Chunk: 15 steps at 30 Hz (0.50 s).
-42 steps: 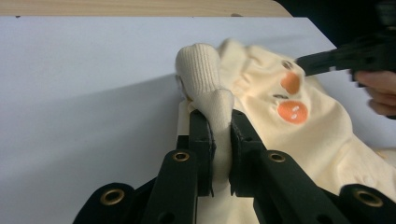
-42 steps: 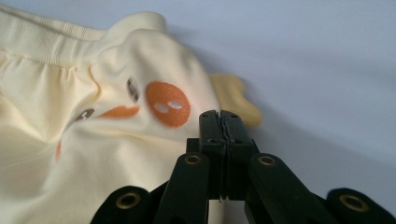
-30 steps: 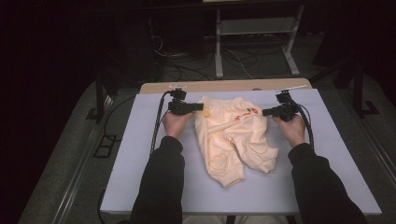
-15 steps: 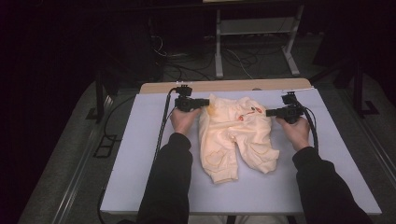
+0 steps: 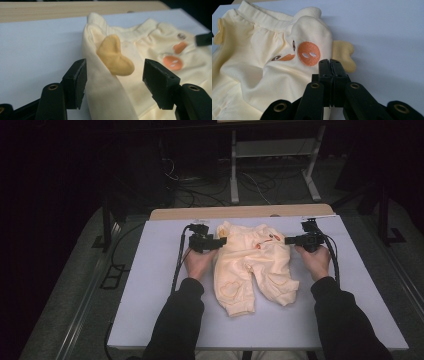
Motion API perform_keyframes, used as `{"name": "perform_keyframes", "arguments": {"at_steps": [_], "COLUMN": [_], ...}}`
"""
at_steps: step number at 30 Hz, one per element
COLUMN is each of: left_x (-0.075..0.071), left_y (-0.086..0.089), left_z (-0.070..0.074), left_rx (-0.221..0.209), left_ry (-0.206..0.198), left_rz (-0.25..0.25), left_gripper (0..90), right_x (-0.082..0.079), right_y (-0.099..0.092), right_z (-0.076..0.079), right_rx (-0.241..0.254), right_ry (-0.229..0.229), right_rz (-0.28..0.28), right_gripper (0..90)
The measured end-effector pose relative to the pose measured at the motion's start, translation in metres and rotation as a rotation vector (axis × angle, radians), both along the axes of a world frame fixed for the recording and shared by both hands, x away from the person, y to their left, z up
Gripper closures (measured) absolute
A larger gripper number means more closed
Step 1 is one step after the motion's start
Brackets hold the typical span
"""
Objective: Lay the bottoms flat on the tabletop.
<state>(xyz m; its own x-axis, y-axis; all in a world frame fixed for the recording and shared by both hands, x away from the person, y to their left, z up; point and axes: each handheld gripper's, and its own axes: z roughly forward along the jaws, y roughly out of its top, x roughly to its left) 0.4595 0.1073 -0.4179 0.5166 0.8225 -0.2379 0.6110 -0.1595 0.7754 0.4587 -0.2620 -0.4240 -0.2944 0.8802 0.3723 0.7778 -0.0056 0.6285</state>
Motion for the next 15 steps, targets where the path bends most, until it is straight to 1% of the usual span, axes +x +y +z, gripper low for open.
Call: {"name": "perform_keyframes", "arguments": {"at_steps": [1,2,3,4,5,6,7,9,10,11,12,15], "left_x": [0.000,0.000,0.000,0.001,0.001,0.001,0.001,0.000,0.000,0.000,0.000,0.001], "left_y": [-0.003,-0.005,-0.005,-0.007,-0.007,-0.009,-0.011,-0.013,-0.013,-0.013,-0.012,-0.008], "left_z": [-0.002,-0.006,-0.006,-0.009,-0.009,-0.011,-0.014,-0.016,-0.017,-0.017,-0.017,-0.017], "left_rx": [0.024,0.019,0.019,0.037,0.037,0.062,0.104,0.145,0.157,0.157,0.164,0.163], "left_ry": [0.002,0.026,0.026,0.038,0.038,0.038,0.040,0.040,0.034,0.034,0.038,0.047], "left_rz": [0.005,0.015,0.015,0.017,0.017,0.023,0.030,0.042,0.047,0.047,0.043,0.034], "left_gripper": [35.5,35.4,35.6,35.8,35.9,36.0,36.2,38.9,42.2,46.7,51.9,69.1], "right_x": [0.000,0.000,0.001,0.001,0.001,0.002,0.002,0.002,0.002,0.002,0.001,0.002], "right_y": [0.000,0.000,0.000,0.000,0.000,0.000,0.000,0.000,0.000,0.000,0.000,-0.001], "right_z": [0.000,-0.001,-0.002,-0.002,-0.003,-0.003,-0.004,-0.005,-0.005,-0.005,-0.005,-0.004], "right_rx": [0.000,0.008,0.007,0.009,0.010,0.013,0.013,0.017,0.019,0.019,0.023,0.027], "right_ry": [0.000,0.004,0.006,0.007,0.007,0.007,0.006,0.008,0.009,0.009,0.009,0.005], "right_rz": [0.000,-0.001,-0.001,-0.001,0.000,0.001,0.002,0.002,0.002,0.002,0.003,0.006], "right_gripper": [87.5,87.3,87.4,87.3,87.4,87.4,87.3,87.4,87.4,87.4,87.3,87.4]}}
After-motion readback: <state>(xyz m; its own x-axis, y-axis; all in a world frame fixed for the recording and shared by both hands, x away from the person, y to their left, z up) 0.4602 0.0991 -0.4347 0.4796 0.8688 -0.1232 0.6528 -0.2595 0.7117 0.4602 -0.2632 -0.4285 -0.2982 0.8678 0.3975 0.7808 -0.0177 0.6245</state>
